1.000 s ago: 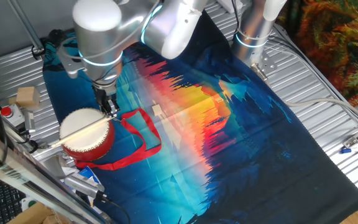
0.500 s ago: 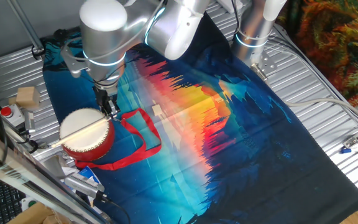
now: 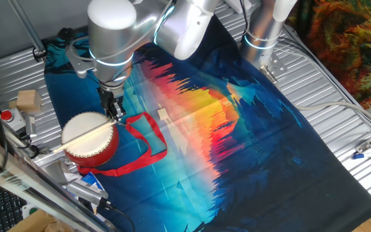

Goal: Play the drum

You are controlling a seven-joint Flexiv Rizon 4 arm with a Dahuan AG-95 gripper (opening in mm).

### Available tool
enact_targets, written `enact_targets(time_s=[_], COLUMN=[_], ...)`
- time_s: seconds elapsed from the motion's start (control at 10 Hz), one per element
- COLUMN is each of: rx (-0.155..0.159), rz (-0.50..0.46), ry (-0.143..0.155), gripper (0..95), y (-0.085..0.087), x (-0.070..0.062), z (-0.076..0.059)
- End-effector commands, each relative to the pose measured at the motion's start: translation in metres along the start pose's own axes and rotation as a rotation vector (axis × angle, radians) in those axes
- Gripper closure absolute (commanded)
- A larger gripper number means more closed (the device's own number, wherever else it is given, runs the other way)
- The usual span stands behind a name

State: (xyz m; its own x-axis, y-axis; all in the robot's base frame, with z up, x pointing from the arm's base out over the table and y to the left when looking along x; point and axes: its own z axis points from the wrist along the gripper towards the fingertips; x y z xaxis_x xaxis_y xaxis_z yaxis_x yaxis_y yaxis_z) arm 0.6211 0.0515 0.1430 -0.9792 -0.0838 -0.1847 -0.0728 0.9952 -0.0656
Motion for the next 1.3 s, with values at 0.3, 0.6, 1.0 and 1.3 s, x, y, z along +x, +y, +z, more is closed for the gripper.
enact_targets(time_s=[0.3, 0.6, 1.0, 1.3], rx=[-0.017, -0.022, -0.025, -0.031], rz=[-0.024, -0.027, -0.06, -0.05], ry=[0.149, 0.142, 0.141, 0.137], gripper=[76.0, 76.0, 76.0, 76.0], y=[0.001, 0.0011, 0.0048, 0.0052], x=[-0.0015, -0.0018, -0.001, -0.0005], z=[-0.0029, -0.0043, -0.0038, 0.0029])
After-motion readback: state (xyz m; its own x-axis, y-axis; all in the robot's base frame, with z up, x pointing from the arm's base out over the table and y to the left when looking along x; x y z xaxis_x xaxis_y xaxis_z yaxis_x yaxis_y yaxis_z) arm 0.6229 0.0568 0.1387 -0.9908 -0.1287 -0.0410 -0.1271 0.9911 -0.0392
